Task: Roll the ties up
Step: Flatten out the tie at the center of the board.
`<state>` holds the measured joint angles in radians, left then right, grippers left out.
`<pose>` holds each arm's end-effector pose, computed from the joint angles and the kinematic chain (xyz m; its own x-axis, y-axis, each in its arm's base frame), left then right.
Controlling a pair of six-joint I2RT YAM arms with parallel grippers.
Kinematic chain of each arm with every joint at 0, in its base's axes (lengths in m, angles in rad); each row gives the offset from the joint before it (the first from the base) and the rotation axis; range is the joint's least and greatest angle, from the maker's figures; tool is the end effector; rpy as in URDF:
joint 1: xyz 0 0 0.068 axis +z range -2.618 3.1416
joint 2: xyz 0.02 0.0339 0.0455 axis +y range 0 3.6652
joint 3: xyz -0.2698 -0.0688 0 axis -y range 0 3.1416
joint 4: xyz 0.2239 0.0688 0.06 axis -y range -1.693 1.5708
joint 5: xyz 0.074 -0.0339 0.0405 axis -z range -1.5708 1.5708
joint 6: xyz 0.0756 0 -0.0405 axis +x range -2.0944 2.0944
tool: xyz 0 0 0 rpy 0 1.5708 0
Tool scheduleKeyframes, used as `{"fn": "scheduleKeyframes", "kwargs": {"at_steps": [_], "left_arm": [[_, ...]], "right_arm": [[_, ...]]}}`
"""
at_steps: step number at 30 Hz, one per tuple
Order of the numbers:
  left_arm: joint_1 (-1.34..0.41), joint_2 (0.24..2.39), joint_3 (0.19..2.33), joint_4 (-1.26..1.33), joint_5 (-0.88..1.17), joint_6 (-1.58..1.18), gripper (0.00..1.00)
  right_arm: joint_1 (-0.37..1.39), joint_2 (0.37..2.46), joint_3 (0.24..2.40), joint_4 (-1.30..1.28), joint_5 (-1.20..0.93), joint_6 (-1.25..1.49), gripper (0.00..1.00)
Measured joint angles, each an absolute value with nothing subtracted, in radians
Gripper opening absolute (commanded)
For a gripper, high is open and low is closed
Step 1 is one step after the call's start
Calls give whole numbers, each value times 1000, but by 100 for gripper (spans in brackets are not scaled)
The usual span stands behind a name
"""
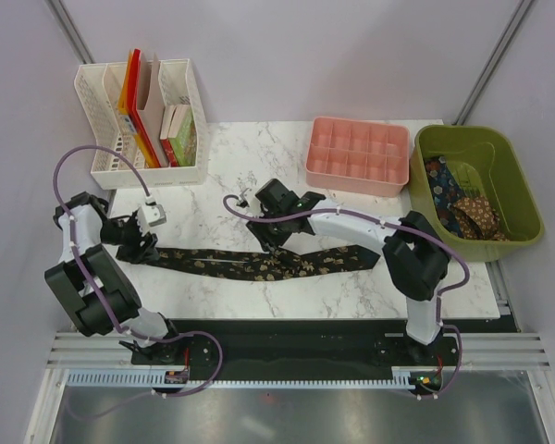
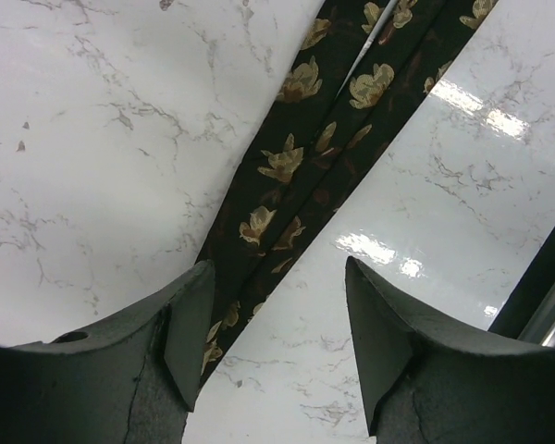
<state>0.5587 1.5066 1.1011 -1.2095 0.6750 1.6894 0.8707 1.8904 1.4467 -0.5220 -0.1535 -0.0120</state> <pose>0.2169 0.0799 0.2167 -0.3339 0.7055 -0.6251 0.8929 0.4492 0.0300 0.2600 0.3266 0.2054 -0.5201 -0.6358 -0.5703 -0.8181 0.5626 0.1189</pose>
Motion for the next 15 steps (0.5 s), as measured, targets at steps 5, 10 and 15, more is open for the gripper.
{"fn": "scheduleKeyframes", "kwargs": {"at_steps": [5, 10, 15], "left_arm": [[559, 1502, 1062, -1190, 674, 1689, 66], [559, 1502, 1059, -1172, 676, 1689, 67], [559, 1502, 1059, -1167, 679, 1689, 68]], "right_arm": [[870, 1983, 1506, -516, -72, -6, 41], [869, 2032, 1514, -515, -39, -3, 41], [869, 2068, 1517, -517, -33, -3, 42]]}}
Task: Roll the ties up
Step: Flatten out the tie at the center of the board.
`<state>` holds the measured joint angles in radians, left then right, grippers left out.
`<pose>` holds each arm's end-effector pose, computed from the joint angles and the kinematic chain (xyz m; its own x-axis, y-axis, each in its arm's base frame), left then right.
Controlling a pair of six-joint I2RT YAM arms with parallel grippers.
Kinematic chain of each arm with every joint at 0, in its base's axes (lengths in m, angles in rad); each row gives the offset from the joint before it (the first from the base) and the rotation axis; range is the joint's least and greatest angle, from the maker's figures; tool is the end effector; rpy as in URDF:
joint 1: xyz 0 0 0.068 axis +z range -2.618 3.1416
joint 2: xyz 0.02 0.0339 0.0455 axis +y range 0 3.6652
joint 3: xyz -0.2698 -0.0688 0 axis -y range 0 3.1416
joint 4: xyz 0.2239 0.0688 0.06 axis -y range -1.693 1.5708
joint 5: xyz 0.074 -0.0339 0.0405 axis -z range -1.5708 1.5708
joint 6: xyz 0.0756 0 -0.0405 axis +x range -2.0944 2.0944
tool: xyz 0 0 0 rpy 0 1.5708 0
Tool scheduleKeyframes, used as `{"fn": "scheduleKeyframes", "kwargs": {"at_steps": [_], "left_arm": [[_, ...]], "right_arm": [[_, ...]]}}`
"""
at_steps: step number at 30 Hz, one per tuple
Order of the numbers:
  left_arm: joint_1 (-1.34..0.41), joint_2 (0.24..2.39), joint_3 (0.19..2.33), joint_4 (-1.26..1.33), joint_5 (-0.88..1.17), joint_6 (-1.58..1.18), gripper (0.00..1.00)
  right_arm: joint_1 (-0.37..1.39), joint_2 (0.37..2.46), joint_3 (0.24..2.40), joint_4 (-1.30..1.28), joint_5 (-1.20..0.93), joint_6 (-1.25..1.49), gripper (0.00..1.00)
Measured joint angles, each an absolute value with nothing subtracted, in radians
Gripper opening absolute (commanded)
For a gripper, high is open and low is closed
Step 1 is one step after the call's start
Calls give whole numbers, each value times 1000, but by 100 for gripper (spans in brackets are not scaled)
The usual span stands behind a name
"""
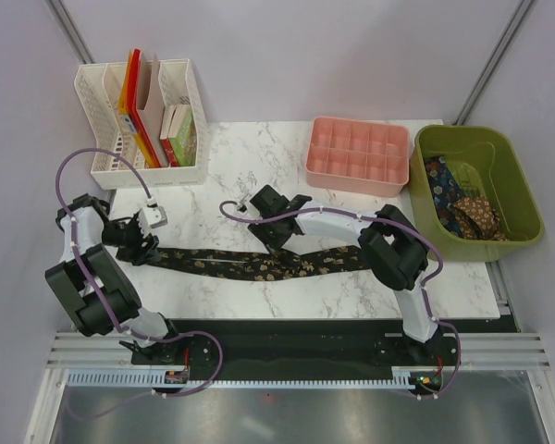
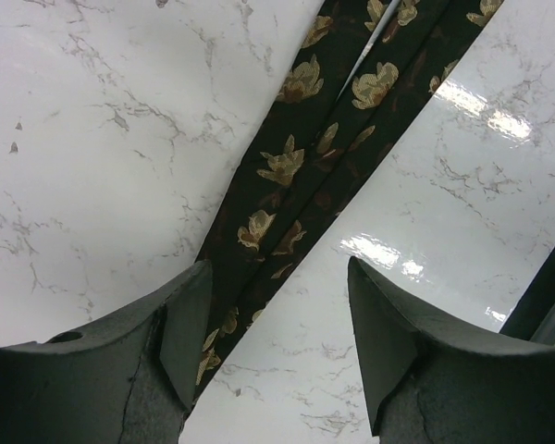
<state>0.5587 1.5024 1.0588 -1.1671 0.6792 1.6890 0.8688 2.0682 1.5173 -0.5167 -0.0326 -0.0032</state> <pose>0.2153 0.0786 0.2080 -0.3308 0.7044 -0.6280 0.8925 0.4497 0.0344 0.2842 0.3399 0.1535 -0.5632 -0.6709 -0.4823 -0.7751 0.6313 0.0270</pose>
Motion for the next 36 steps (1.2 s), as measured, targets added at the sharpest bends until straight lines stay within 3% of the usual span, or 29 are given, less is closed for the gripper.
{"fn": "scheduleKeyframes", "kwargs": {"at_steps": [2, 5, 10, 17, 27, 36], "left_arm": [[559, 1502, 1059, -1166, 680, 1689, 68], [559, 1502, 1059, -1162, 682, 1689, 68], [559, 1502, 1060, -1157, 682, 1689, 69], [554, 1512, 1080, -1153, 683, 1684, 69], [487, 1512, 1084, -1155, 681, 1681, 69], [364, 1512, 1038, -1155, 654, 1682, 71]], "right_arm": [[869, 2076, 1518, -516, -33, -3, 41], [868, 2090, 1520, -517, -39, -4, 31], [860, 2094, 1530, -521, -73, -1, 0], [816, 2057, 1549, -554, -167, 4, 0], [674, 1701, 1387, -609, -302, -96, 1], [574, 1697, 1223, -709, -290, -250, 24]]}}
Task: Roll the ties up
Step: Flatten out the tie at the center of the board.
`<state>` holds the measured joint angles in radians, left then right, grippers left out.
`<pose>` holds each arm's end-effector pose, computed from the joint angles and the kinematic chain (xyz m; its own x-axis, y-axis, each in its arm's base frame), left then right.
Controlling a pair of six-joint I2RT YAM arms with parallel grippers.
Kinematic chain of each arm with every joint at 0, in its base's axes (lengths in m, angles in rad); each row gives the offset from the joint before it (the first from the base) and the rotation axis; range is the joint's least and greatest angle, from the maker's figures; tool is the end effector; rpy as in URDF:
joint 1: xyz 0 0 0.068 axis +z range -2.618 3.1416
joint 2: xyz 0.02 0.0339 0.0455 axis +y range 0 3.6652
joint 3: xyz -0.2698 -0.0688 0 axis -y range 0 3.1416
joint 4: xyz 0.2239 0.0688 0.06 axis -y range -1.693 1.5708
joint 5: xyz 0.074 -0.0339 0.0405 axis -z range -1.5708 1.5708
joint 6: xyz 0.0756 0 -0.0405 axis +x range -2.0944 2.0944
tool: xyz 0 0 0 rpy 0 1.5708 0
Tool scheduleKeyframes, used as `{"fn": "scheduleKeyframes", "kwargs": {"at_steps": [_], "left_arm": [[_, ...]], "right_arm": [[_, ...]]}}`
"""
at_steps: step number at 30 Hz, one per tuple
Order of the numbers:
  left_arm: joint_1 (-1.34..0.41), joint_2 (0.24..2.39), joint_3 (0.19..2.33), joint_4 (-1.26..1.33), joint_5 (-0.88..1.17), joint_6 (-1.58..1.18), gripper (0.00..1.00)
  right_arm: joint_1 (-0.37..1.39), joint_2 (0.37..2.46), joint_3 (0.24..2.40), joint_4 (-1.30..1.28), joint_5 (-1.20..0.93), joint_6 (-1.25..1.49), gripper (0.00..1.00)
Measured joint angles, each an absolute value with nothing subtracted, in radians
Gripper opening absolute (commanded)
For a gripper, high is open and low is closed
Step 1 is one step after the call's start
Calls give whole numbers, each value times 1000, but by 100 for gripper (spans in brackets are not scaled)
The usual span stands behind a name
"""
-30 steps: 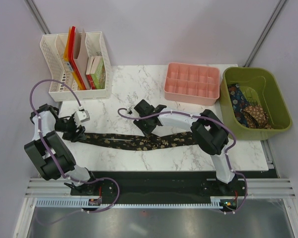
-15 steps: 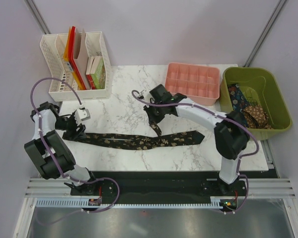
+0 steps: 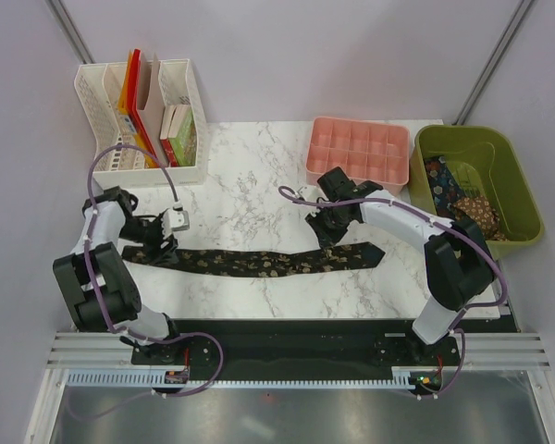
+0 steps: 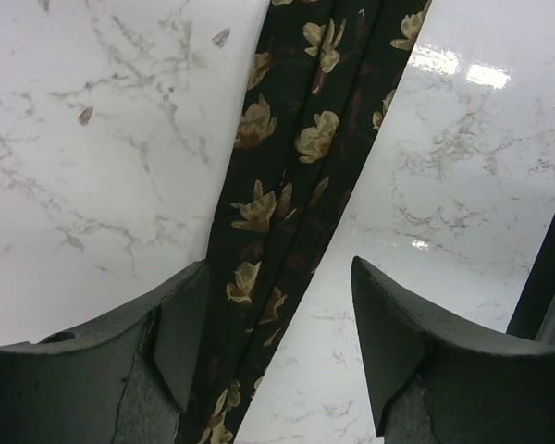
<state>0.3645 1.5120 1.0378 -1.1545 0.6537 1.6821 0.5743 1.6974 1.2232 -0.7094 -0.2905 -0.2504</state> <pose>0.2247 0.0365 0.2002 -0.2103 0.7642 -0.6098 0.9620 0.2727 0.0099 0.2703 0.2007 0.1967 -0.6017 -0.6721 -0.4315 -0.7849 0.5977 0.1634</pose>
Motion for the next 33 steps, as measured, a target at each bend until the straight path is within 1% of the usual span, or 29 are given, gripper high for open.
{"fn": "scheduleKeyframes", "kwargs": {"at_steps": [1, 2, 3, 4, 9, 12, 13, 16, 17, 22, 26, 29, 30, 32, 33], "left_arm": [[350, 1512, 1032, -1153, 653, 1682, 72], [328, 1512, 1027, -1147, 652, 1682, 73], [314, 1512, 1025, -1143, 652, 1681, 73], [291, 1512, 1024, -1134, 651, 1681, 73], [164, 1534, 1024, -1061, 637, 1649, 70], [116, 1580, 1024, -1030, 623, 1639, 69], [113, 1594, 1024, -1024, 616, 1638, 69], [105, 1639, 1024, -1007, 575, 1637, 66], [100, 1643, 1024, -1002, 567, 1637, 66], [61, 1662, 1023, -962, 535, 1627, 62], [56, 1687, 1014, -930, 524, 1612, 59], [52, 1695, 1000, -912, 516, 1602, 53], [50, 1697, 997, -906, 514, 1599, 47], [46, 1697, 995, -900, 512, 1594, 42], [45, 1697, 994, -896, 511, 1593, 37]], "right_arm": [[568, 1697, 1217, -718, -284, -262, 28], [563, 1697, 1214, -728, -276, -279, 42], [558, 1697, 1213, -735, -267, -292, 48], [550, 1697, 1213, -738, -258, -310, 49], [508, 1697, 1232, -758, -237, -338, 51], [480, 1697, 1249, -774, -249, -344, 58], [476, 1697, 1251, -777, -255, -343, 58], [472, 1697, 1264, -788, -278, -344, 53], [474, 1697, 1266, -787, -276, -344, 53], [475, 1705, 1271, -791, -260, -346, 59], [474, 1705, 1271, -794, -255, -356, 62], [474, 1705, 1271, -797, -258, -361, 61], [474, 1707, 1271, -799, -258, -363, 60], [474, 1721, 1272, -798, -257, -363, 60], [474, 1732, 1273, -797, -257, -363, 59]]}}
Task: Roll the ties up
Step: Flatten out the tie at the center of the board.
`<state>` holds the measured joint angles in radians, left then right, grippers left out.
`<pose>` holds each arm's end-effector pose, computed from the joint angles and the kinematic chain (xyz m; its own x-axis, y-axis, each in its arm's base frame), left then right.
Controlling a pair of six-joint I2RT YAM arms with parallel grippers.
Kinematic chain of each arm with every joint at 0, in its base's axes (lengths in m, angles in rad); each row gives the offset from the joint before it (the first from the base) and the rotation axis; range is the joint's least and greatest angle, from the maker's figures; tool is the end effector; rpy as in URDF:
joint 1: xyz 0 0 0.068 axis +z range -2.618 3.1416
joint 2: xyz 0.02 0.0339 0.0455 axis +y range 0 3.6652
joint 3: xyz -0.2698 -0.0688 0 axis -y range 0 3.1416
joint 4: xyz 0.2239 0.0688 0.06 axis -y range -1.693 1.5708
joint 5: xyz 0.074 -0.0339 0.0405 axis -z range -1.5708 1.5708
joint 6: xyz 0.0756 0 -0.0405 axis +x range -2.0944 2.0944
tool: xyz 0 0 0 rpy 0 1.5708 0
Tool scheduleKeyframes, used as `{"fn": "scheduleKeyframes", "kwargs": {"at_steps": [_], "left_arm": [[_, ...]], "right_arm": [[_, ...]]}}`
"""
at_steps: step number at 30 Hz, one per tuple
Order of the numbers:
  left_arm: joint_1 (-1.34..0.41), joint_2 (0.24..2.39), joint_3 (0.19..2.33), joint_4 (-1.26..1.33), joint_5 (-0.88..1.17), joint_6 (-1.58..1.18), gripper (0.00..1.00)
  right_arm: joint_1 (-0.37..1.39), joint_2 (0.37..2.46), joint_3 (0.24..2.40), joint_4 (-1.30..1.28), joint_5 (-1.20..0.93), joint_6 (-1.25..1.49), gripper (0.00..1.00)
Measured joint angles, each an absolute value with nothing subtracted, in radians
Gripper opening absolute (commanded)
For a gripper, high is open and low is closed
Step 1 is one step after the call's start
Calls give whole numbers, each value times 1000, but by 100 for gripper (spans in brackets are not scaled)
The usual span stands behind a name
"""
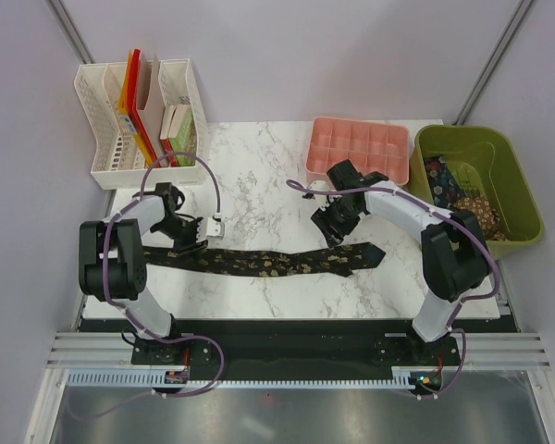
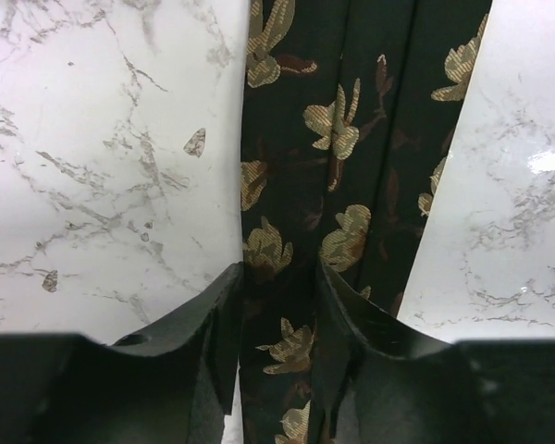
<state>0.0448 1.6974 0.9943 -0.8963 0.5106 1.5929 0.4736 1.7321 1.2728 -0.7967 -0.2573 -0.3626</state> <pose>0.2611 -0.0253 0.1422 -0.0310 0.8717 -0.4890 0.9995 0.0255 -0.0178 0.2904 0.1704 0.1944 -0.6099 -0.6980 -0.3753 -0.7781 0.6172 0.1164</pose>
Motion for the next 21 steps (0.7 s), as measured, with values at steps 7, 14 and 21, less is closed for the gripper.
{"fn": "scheduleKeyframes", "kwargs": {"at_steps": [7, 14, 21], "left_arm": [[43, 1670, 987, -887, 499, 1584, 30], [43, 1561, 987, -933, 499, 1583, 29], [43, 1495, 943, -982, 492, 1584, 32]], "right_arm": [[472, 1872, 1276, -784, -245, -348, 59], [449, 1922, 1305, -791, -266, -306, 58], [422, 1929, 1314, -799, -305, -283, 57]]}}
